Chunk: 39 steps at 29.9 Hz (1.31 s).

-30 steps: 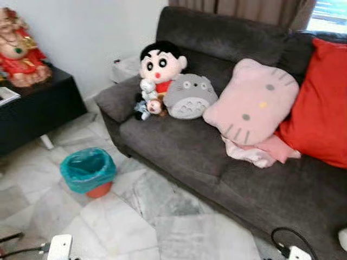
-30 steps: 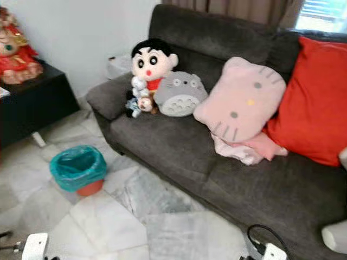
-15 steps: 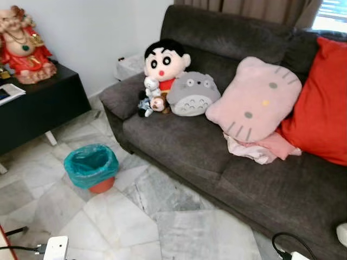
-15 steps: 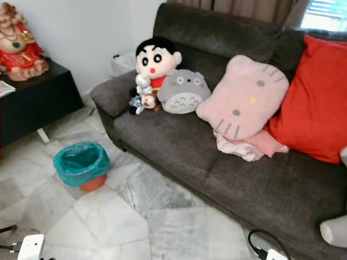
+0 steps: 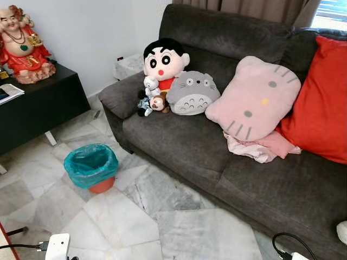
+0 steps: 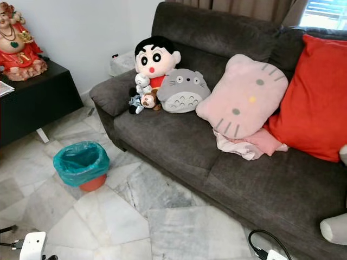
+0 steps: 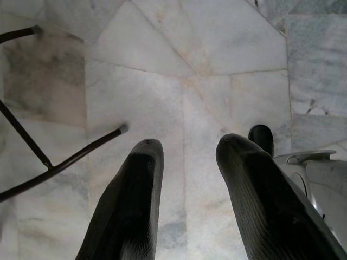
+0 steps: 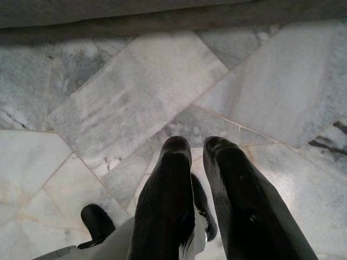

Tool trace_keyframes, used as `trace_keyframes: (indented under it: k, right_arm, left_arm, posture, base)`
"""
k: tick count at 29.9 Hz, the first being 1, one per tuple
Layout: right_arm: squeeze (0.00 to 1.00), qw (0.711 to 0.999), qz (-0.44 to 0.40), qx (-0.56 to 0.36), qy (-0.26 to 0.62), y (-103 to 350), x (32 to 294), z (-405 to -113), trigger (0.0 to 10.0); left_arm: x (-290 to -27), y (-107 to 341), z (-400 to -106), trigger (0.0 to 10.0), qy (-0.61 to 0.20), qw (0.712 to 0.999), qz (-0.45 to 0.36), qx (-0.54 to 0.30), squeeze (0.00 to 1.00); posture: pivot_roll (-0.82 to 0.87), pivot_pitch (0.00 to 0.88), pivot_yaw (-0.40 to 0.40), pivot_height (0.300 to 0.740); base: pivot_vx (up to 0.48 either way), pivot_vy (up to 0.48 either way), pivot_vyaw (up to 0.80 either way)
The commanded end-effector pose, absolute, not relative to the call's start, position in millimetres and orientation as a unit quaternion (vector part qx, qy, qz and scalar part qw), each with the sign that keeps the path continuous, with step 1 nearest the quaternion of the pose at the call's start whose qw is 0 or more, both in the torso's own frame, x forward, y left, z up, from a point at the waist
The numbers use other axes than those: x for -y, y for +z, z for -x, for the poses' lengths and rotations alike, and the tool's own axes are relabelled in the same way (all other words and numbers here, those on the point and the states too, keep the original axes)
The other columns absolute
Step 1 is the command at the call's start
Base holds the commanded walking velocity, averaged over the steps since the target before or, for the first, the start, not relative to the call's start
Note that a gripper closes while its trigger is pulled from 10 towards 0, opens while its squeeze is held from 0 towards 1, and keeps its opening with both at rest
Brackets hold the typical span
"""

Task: Setting the table

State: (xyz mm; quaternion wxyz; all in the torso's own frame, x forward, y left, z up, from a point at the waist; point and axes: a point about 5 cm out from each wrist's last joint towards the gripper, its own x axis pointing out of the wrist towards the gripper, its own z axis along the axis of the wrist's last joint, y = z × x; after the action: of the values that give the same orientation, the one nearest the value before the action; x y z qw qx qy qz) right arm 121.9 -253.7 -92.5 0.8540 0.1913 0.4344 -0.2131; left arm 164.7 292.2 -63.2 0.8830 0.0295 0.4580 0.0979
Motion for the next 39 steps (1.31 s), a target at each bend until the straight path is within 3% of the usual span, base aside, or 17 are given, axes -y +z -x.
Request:
trace_keyframes:
  k: [1, 18, 39]
  right_arm:
    - [0.0, 0.853, -0.192, -0.434, -0.216, -91.9, 255.2, -123.1, 10.0]
    - [0.0, 0.86, -0.185, -0.427, -0.21, -90.0, 256.7, -126.2, 10.0]
    - [0.0, 0.859, -0.166, -0.441, -0.199, -90.8, 257.6, -123.9, 10.0]
  left_arm:
    - [-289.7, -63.7, -166.5, 10.0, 0.093, 0.881, -0.041, -0.461, 0.0]
    - [-282.7, -68.8, -161.8, 10.0, 0.088, 0.878, -0.039, -0.469, 0.0]
    - [-281.6, -70.6, -158.4, 10.0, 0.1, 0.878, -0.02, -0.467, 0.0]
  posture:
    - [0.0, 0.0, 0.016, 0.74]
    - [0.0, 0.0, 0.014, 0.74]
    - [0.0, 0.0, 0.004, 0.74]
  base:
    - [0.0, -0.454, 0.0]
    - [0.0, -0.472, 0.0]
    - [0.0, 0.0, 0.76]
